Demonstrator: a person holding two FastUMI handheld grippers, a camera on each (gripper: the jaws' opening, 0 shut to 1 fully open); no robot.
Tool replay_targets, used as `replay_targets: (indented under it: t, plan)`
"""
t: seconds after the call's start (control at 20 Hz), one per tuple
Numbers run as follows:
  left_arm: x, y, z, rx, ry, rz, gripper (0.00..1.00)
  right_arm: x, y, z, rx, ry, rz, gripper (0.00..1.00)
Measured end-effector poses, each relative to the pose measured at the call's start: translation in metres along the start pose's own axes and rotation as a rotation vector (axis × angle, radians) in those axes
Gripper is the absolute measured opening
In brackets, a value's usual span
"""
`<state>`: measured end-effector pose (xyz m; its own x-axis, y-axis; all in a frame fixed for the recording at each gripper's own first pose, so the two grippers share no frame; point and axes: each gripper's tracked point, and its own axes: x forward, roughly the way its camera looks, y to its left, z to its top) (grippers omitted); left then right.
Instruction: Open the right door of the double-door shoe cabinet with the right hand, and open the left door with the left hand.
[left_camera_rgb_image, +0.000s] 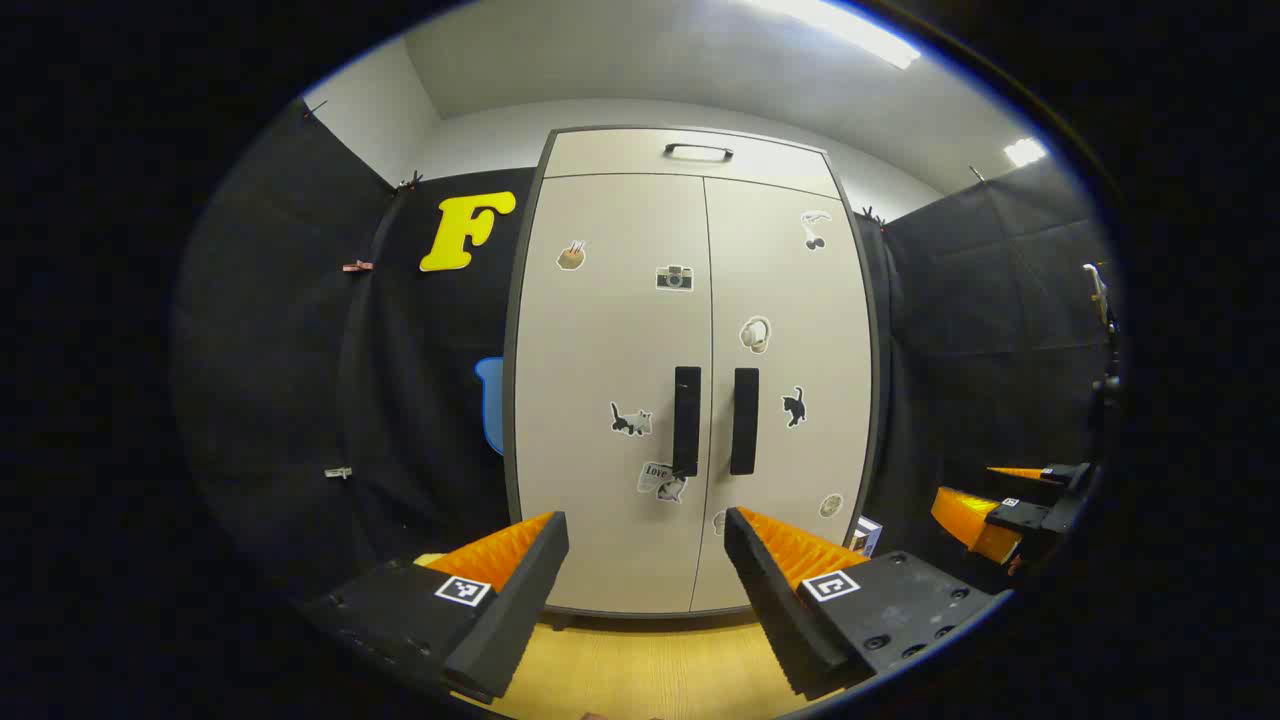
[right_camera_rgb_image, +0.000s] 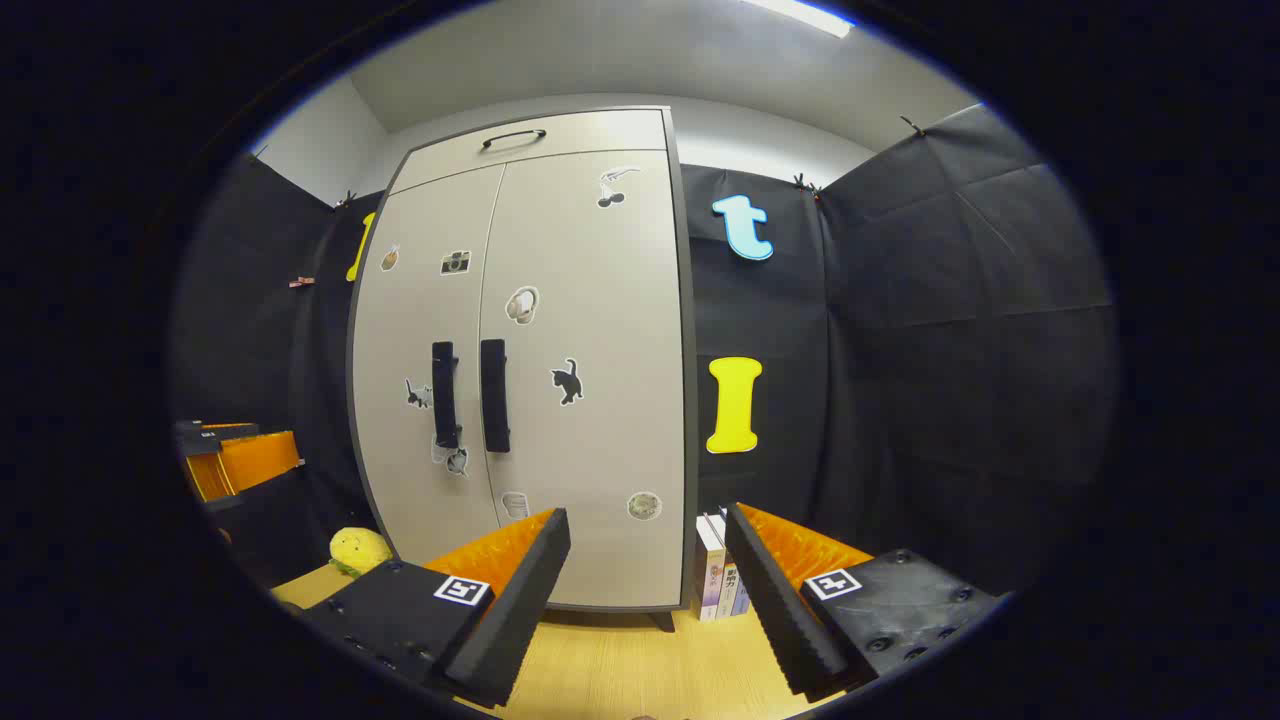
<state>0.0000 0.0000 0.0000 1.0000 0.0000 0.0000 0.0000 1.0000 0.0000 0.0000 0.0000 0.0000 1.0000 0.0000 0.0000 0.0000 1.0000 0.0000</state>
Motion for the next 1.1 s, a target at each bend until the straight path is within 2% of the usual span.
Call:
replay_targets:
  t: [0.3,0.55,1.1]
  plan:
    - [-0.002,0.026,-0.009,0.001,0.018,-0.015,0.97,-0.012,0.02,-0.012,0.026,0.072,0.01,0.98]
    - [0.0,0.04,-0.017,-0.007,0.039,-0.012,0.98,-0.008,0.022,-0.007,0.056,0.06,-0.028,0.98]
    - [0.004,0.05,-0.019,0.021,0.035,-0.022,0.98,0.003,0.047,-0.007,0.022,0.065,0.001,0.98]
